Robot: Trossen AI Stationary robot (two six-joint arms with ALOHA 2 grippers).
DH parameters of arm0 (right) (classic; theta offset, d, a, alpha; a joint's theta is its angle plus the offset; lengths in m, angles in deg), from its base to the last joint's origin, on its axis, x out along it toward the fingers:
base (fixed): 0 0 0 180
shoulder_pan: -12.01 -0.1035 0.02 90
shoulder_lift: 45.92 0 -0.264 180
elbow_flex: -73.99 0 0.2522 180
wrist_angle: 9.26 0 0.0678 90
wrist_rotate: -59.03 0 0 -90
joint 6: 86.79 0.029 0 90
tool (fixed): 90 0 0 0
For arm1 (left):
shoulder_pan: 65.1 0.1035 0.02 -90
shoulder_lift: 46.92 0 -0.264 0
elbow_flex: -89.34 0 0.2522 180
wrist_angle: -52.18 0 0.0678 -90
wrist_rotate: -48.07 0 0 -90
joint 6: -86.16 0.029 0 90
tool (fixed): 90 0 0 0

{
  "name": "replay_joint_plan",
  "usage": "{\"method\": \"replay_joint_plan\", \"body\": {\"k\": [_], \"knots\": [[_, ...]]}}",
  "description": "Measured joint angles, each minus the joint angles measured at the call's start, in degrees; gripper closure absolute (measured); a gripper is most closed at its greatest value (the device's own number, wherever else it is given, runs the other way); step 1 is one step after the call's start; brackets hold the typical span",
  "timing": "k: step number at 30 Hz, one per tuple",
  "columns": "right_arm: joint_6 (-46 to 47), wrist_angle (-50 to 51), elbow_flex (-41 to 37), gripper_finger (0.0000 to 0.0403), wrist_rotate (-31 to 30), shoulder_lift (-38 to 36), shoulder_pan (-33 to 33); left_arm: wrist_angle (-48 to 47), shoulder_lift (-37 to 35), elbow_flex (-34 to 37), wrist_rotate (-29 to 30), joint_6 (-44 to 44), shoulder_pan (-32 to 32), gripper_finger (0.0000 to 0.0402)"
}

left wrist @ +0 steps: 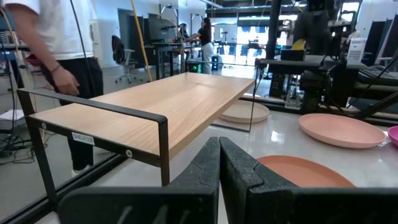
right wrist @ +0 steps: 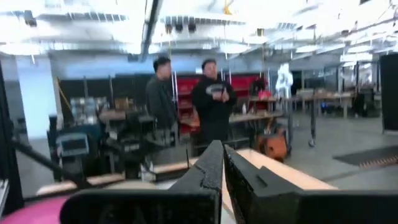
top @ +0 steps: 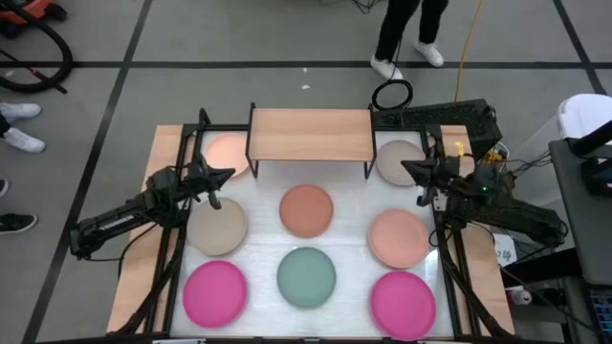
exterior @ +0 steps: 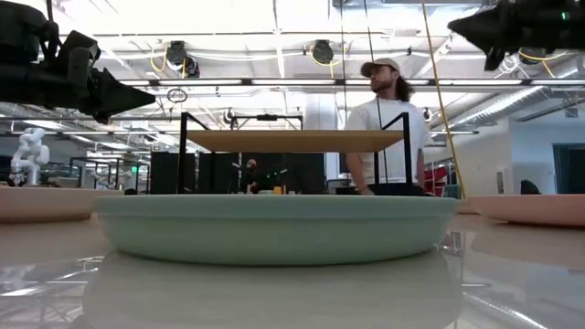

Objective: Place and stack plates onto a shelf
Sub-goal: Put the top gray plate on the shelf

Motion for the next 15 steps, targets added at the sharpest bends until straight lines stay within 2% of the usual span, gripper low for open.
{"method": "replay_joint_plan", "body": {"k": [4, 11, 15], "knots": [[-1.17, 10.35, 6.92, 0.0401, -1.19, 5.49, 0.00, 0.00, 0.00, 0.00, 0.01, 0.00, 0.02, 0.0398], [-2.41, 20.91, 12.34, 0.0401, -10.49, 16.35, 0.02, 0.02, 0.00, -0.01, 0.01, 0.00, 0.01, 0.0398], [-2.88, 30.32, 17.68, 0.0400, -12.14, 24.29, 0.09, 0.00, 0.00, 0.00, 0.01, 0.00, 0.02, 0.0398]]}}
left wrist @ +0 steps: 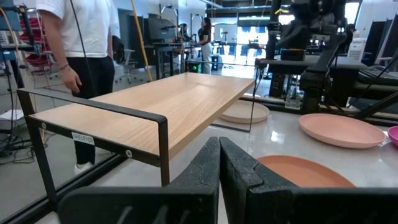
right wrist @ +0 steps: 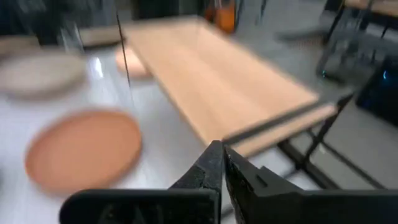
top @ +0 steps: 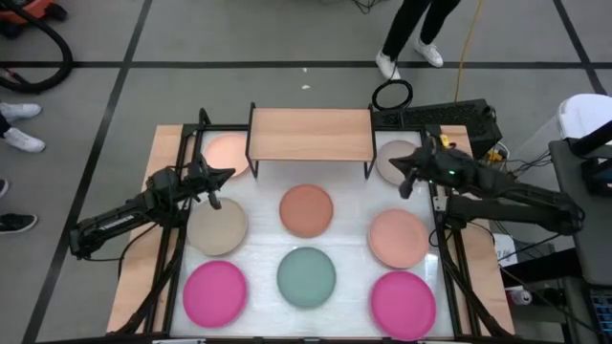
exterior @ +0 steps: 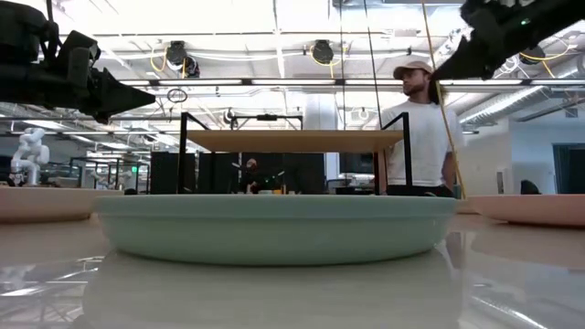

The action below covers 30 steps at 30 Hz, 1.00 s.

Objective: Place and stack plates onto a shelf
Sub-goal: Put the top gray plate on the shelf

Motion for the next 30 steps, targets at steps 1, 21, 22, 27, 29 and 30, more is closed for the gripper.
{"method": "replay_joint_plan", "body": {"k": [1, 21, 22, 27, 29, 30], "knots": [[-0.17, 2.69, 1.40, 0.0397, -0.04, 2.10, 0.00, 0.02, 0.00, 0.00, 0.00, 0.00, -0.02, 0.0398], [5.64, 18.59, 5.00, 0.0237, -0.05, 34.24, 3.68, 0.00, 0.00, 0.00, 0.00, 0.00, 0.00, 0.0398], [5.64, 18.04, 4.75, 0.0237, -0.05, 35.51, 4.21, -0.02, 0.00, 0.00, 0.00, 0.00, 0.00, 0.0398], [3.80, 12.04, 2.06, 0.0240, -0.05, 40.56, 7.20, -0.02, 0.00, 0.00, 0.00, 0.00, 0.00, 0.0398], [2.72, 8.86, 0.90, 0.0242, -0.05, 41.87, 8.40, -0.02, 0.00, 0.00, 0.00, 0.00, 0.00, 0.0398], [2.59, 7.91, 0.43, 0.0242, -0.04, 42.40, 8.97, -0.02, 0.00, -0.01, 0.00, 0.00, 0.00, 0.0398]]}}
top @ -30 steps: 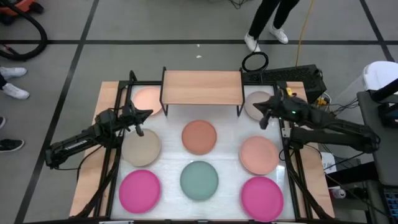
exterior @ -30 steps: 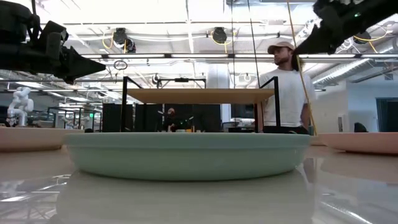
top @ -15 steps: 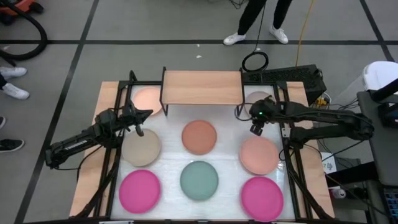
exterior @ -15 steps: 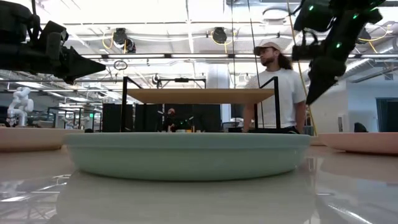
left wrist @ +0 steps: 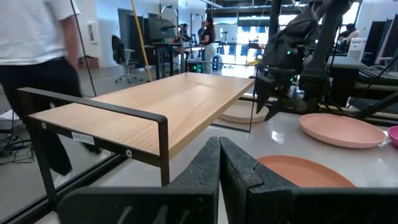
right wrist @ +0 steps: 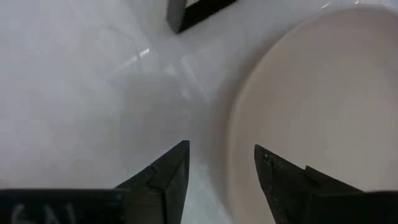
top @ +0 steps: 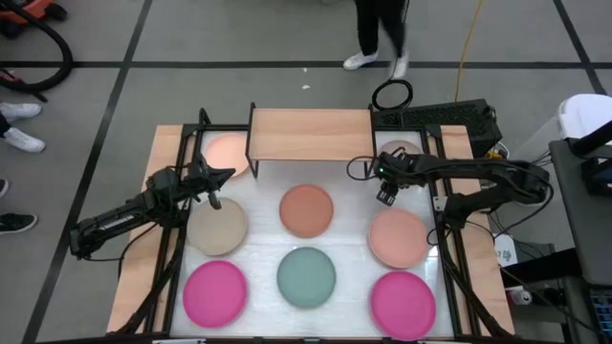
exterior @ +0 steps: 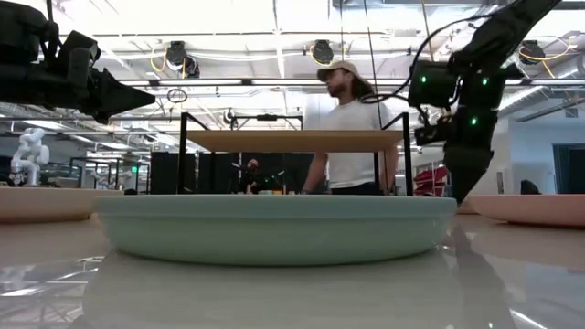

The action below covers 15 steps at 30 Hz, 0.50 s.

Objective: Place and stack plates onto a shelf
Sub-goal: Put the top gray plate on the shelf

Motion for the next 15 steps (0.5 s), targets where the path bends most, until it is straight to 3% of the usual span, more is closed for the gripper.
{"method": "replay_joint_plan", "body": {"k": [9, 15], "knots": [[0.05, -2.87, -2.77, 0.0251, 0.21, 1.61, 3.96, 0.02, 0.00, 0.01, 0.00, 0.00, 0.00, 0.0398], [-0.15, -2.61, -2.97, 0.0325, 4.54, 1.65, 4.88, 0.00, 0.00, 0.01, 0.00, 0.00, -0.02, 0.0398]]}}
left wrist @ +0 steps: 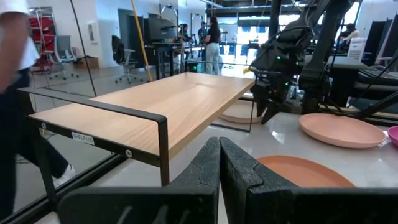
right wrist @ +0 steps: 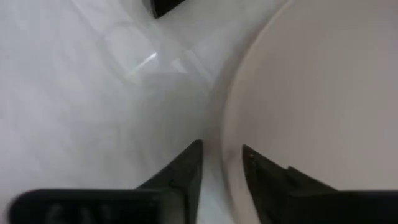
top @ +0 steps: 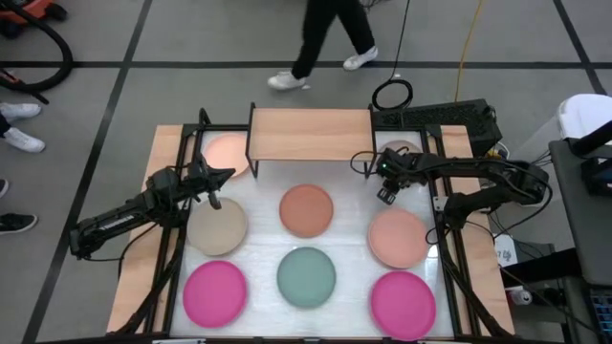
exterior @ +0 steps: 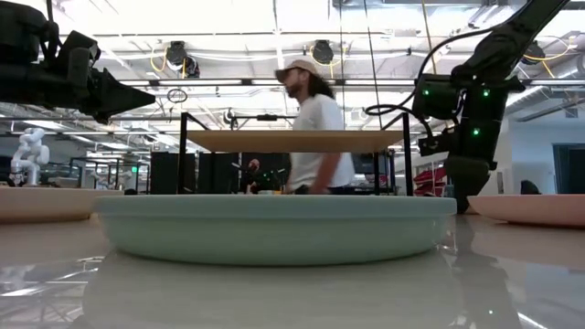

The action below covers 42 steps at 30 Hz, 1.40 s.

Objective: Place and stack plates onto a shelf
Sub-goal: Put the top gray plate on the shelf

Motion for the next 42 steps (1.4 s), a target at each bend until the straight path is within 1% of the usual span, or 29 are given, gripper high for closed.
{"method": "replay_joint_plan", "body": {"k": [3, 5, 10, 16, 22, 26, 30, 33, 37, 40, 42], "knots": [[-0.53, 0.14, 0.00, 0.0379, 2.37, -0.23, -0.01, 0.00, 0.00, 0.00, 0.00, 0.00, 0.01, 0.0398], [-0.35, 0.33, -0.01, 0.0393, 2.44, -0.97, -0.02, 0.01, 0.00, 0.00, 0.00, 0.00, 0.02, 0.0398], [1.27, 1.62, -0.18, 0.0399, 2.56, -5.76, -0.02, 0.00, 0.00, 0.00, 0.00, 0.00, 0.00, 0.0398], [3.40, 4.55, 1.78, 0.0401, -1.63, -15.41, -0.02, 0.00, 0.00, 0.00, 0.00, 0.00, 0.01, 0.0398], [3.69, 5.46, 5.50, 0.0402, -2.20, -24.13, -0.04, 0.02, 0.00, 0.00, -0.02, 0.00, 0.02, 0.0398], [2.82, 4.59, 9.98, 0.0402, -5.80, -27.11, -0.04, 0.01, 0.00, 0.00, -0.01, 0.00, 0.02, 0.0398], [-0.45, 0.38, 17.17, 0.0402, -6.13, -26.49, -0.39, 0.00, 0.00, 0.00, -0.02, 0.00, 0.02, 0.0398], [-3.56, -2.87, 23.66, 0.0402, -5.98, -23.77, -2.59, 0.00, 0.00, 0.00, 0.00, 0.00, 0.00, 0.0398], [-8.71, -3.99, 31.74, 0.0402, -5.51, -17.49, -6.57, 0.01, 0.00, 0.00, -0.01, 0.00, 0.00, 0.0398], [-14.52, -4.68, 35.45, 0.0402, -0.36, -12.09, -9.18, 0.00, 0.00, 0.00, 0.00, 0.00, 0.00, 0.0398], [-16.63, -4.23, 36.69, 0.0402, 0.03, -8.29, -11.12, 0.00, 0.00, 0.00, 0.00, 0.00, 0.00, 0.0398]]}}
